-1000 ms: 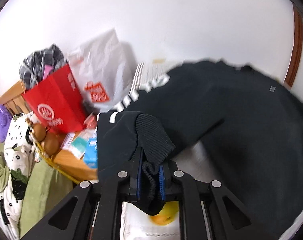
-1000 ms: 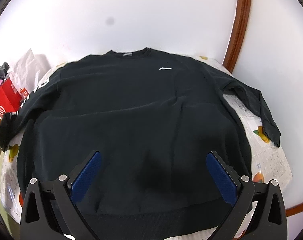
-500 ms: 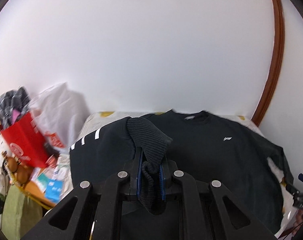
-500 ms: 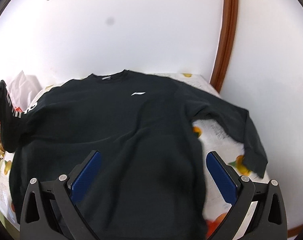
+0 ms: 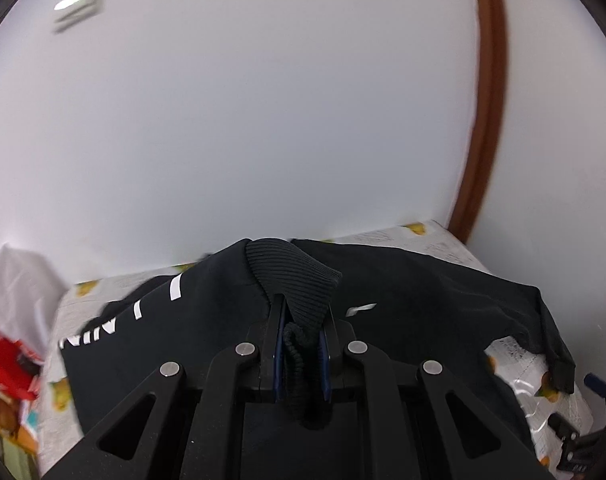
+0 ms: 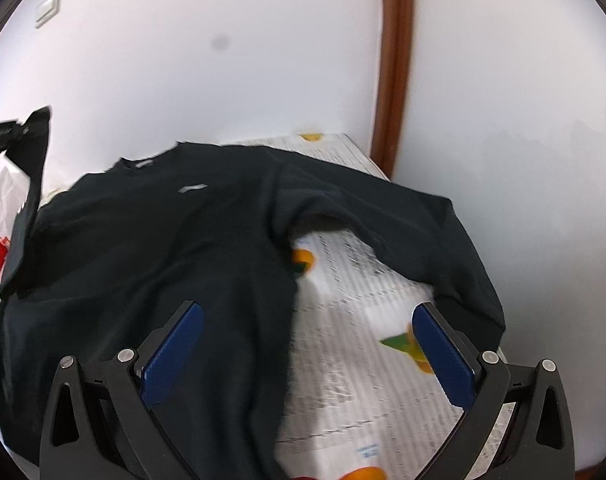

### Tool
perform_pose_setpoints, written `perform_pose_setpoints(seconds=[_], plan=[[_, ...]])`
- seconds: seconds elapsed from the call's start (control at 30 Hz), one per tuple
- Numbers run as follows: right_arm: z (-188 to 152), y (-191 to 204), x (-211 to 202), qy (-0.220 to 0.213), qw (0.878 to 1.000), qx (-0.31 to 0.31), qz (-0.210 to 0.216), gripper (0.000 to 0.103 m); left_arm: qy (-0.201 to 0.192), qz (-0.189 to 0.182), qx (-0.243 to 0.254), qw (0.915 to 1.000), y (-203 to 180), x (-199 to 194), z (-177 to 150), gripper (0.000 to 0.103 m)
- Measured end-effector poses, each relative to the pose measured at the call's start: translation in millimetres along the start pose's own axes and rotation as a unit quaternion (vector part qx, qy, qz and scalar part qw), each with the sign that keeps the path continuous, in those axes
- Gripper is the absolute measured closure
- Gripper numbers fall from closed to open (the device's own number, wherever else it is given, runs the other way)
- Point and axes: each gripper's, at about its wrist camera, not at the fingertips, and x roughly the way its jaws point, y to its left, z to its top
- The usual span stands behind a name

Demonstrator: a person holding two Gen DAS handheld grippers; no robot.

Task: Fold small clothes
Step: 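Carry the cuff across the sweatshirt body with the left tool, then open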

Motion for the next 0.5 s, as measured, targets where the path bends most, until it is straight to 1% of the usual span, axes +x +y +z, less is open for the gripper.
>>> perform_pose_setpoints(seconds=[0.07,0.17,0.33,0.4,0.43,0.5], plan=[[-6.0,-9.8,4.2,0.009,1.0,0.008,-0.005,0.0,0.005,-0.019,0.009,0.9998,-22.8,16.5,1.0,0.09],[-17.2,-18.4,6.0,0.014,1.0,0.009,-0.008,0.0,0.007,-0.051,0.012,0.9986,-43.8,34.6,0.2,0.09],[-27.6,-20.4,6.0,0.016,1.0,-0.003,-0.018,0.0,0.023,-0.074,0.017,0.9969,-68.7,57.4,-2.0,0.09],[-27.1,-16.5,8.0,0.02,1.0,-0.007,-0.018,0.0,0.032,-0.083,0.011,0.996,-75.1,65.0,-2.2,0.087],[-26.5,-13.5,7.7,0.021,1.0,-0.01,-0.019,0.0,0.04,-0.098,0.005,0.9944,-73.6,64.7,-4.1,0.083],[-24.0,-6.0,5.2,0.017,1.0,-0.018,-0.019,0.0,0.05,-0.125,-0.001,0.9909,-71.6,63.8,-5.9,0.056]])
